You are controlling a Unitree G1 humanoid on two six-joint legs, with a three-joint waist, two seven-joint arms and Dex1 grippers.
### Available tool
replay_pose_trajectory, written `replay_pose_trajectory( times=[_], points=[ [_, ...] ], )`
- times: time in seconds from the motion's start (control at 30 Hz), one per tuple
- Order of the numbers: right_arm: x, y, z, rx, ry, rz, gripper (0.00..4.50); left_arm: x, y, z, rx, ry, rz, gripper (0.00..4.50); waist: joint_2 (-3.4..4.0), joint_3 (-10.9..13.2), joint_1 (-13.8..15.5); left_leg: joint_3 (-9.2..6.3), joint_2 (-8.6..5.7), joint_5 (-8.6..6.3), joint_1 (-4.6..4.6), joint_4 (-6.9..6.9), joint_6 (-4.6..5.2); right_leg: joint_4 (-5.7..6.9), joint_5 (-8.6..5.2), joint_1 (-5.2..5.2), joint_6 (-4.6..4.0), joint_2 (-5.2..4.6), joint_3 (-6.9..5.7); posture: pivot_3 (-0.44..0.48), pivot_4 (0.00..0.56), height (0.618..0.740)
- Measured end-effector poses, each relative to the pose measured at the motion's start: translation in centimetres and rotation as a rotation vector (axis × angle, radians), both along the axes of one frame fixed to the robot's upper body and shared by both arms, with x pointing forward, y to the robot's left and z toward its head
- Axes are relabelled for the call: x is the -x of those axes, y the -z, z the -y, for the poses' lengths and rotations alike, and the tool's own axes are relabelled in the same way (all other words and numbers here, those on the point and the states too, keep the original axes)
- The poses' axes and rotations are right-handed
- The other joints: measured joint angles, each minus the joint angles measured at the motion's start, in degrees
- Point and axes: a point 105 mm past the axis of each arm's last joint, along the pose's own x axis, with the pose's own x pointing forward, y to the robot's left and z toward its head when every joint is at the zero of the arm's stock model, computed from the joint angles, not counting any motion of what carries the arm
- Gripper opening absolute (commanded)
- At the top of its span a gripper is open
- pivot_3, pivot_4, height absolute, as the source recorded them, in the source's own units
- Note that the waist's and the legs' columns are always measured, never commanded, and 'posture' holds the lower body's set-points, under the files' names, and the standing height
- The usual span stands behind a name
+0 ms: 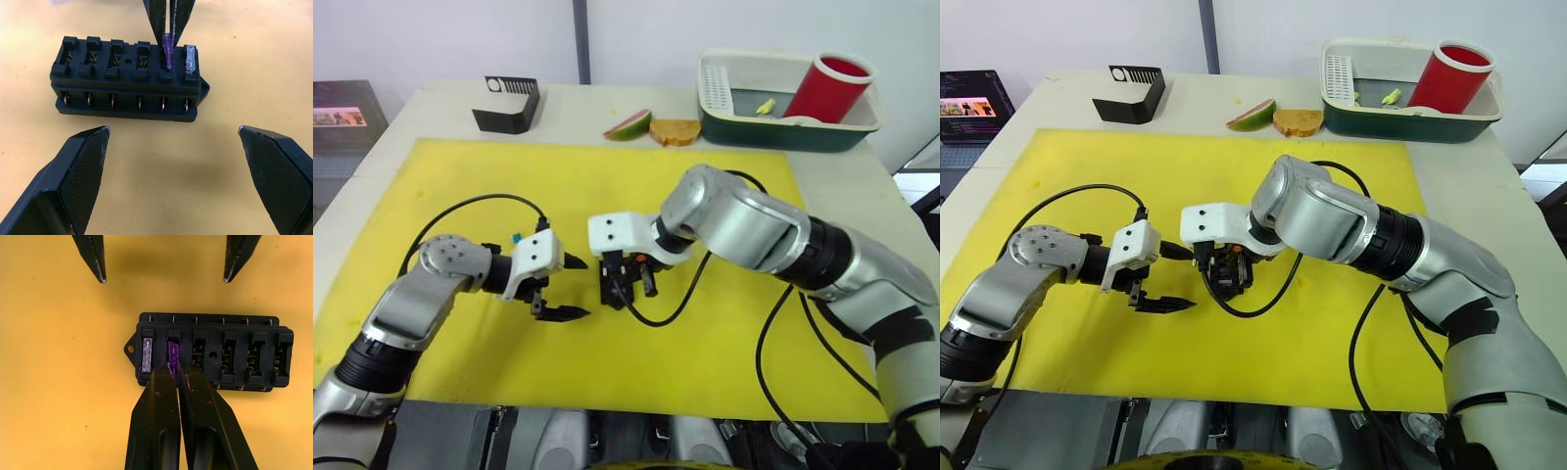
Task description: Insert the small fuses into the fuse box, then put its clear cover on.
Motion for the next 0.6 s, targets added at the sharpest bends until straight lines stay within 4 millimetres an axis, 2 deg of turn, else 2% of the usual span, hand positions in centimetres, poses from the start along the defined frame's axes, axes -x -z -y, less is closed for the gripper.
replay_pose_trajectory(
  times=[0.6],
  points=[
    [0.10,-0.08,0.02,0.008,0.034,0.002,0.00,0.04,0.04,0.00,-0.001,0.001,-0.003,4.43,0.00,0.0,0.0,0.00,0.00,0.00,0.00,0.00,0.00,0.00,0.00,0.00,0.00,-0.01,0.00,0.000,0.150,0.740]
  ],
)
